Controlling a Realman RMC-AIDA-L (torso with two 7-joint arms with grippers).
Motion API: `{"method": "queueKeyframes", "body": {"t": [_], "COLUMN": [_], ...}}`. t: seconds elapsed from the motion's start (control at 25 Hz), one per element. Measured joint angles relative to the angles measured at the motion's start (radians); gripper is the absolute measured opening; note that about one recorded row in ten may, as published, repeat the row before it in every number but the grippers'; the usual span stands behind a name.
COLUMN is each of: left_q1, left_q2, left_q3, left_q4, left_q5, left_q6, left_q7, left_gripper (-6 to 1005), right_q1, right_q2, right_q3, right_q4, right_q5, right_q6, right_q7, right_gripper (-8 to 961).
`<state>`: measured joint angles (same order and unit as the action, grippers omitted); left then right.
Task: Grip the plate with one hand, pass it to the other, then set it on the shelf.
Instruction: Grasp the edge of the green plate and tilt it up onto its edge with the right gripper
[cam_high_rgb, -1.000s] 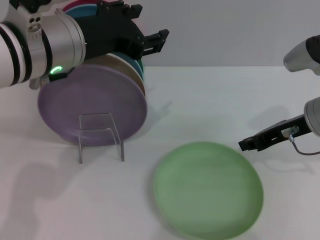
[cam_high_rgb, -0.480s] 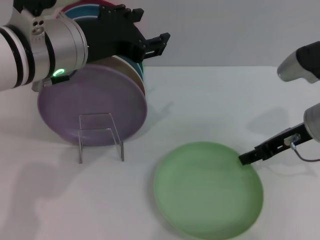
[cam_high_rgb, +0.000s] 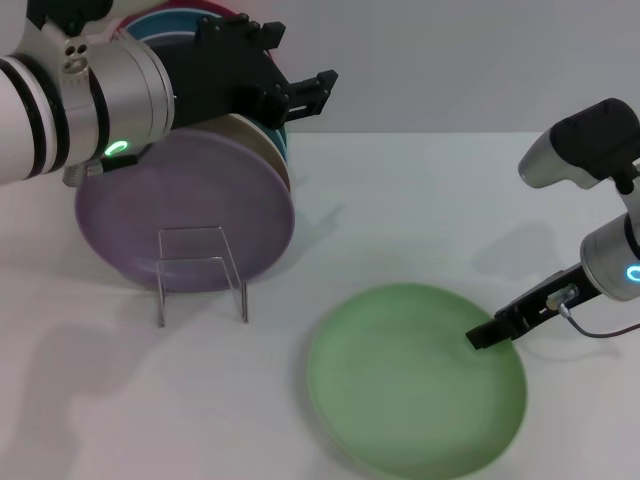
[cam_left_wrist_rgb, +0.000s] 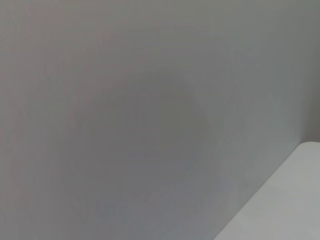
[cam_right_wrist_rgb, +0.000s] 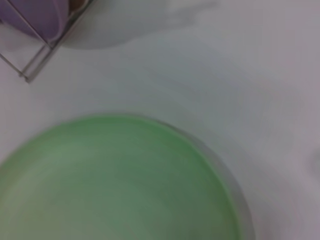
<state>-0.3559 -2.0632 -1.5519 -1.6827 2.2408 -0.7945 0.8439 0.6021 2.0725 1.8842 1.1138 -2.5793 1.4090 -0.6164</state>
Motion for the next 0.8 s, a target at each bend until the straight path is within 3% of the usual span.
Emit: {"method": "queueKeyframes", "body": {"t": [0.24, 0.48, 0.68, 0.8], "left_q1": [0.000, 0.000, 0.002, 0.004], "left_q2": [0.000, -0.001, 0.000, 0.000], "left_q3": [-0.003, -0.005, -0.007, -0.008], "left_q4": [0.003, 0.004, 0.005, 0.005], "left_q5": [-0.001, -0.001, -0.001, -0.001], "left_q6": [0.000, 0.001, 0.007, 0.010], "left_q7": [0.011, 0.012, 0.013, 0.014], "left_gripper": [701, 701, 701, 701], "right_q1": [0.005, 0.002, -0.001, -0.005], "right_q2": [0.000, 0.001, 0.001, 0.002], "right_q3": [-0.046, -0.080, -0.080, -0.080], "right_q4": [-0.018, -0.016, -0.010, -0.005], "right_q5": [-0.017, -0.017, -0.017, -0.015], "right_q6": [-0.025, -0.049, -0.052, -0.057], "right_q7": [0.008, 0.013, 0.008, 0.006], "right_gripper": [486, 240, 125, 123]}}
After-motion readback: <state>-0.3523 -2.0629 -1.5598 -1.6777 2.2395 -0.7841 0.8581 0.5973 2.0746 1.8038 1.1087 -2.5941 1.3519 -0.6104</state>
